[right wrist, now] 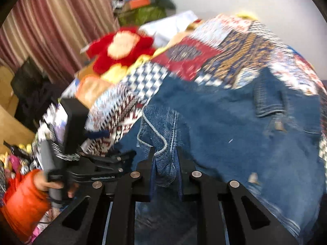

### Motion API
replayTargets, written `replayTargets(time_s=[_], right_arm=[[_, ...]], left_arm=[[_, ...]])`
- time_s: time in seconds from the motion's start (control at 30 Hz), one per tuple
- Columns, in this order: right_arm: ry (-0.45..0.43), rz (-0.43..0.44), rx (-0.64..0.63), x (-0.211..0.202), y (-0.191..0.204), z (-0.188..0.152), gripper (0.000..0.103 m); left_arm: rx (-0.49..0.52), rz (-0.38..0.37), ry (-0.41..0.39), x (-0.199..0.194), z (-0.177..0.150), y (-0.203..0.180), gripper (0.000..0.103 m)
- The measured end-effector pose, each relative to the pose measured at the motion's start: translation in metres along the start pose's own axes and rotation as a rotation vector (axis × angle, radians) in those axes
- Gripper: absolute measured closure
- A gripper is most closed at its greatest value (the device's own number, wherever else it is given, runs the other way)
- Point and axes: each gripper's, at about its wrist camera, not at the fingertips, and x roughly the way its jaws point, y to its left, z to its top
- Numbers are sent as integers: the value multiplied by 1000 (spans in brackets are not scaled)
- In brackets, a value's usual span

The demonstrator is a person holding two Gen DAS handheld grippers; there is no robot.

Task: Fold large clothes

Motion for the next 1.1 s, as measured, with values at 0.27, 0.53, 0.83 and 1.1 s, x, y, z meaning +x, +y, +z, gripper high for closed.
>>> replayTargets(time_s=[0.27, 0.53, 0.83, 1.1], right_arm=[[-157, -58, 160, -97, -78, -22, 96], [-189, -140, 322, -151, -159, -80, 96], [-76, -246, 474, -137, -222, -167, 96], [-41, -266, 443, -141, -226, -177, 96]], left_arm=[[17, 54, 26, -5, 7, -16, 13], [71, 43, -89, -55, 29, -60, 13], [192, -10, -111, -76, 29, -130, 12], [270, -73, -109, -75, 33, -181, 12]])
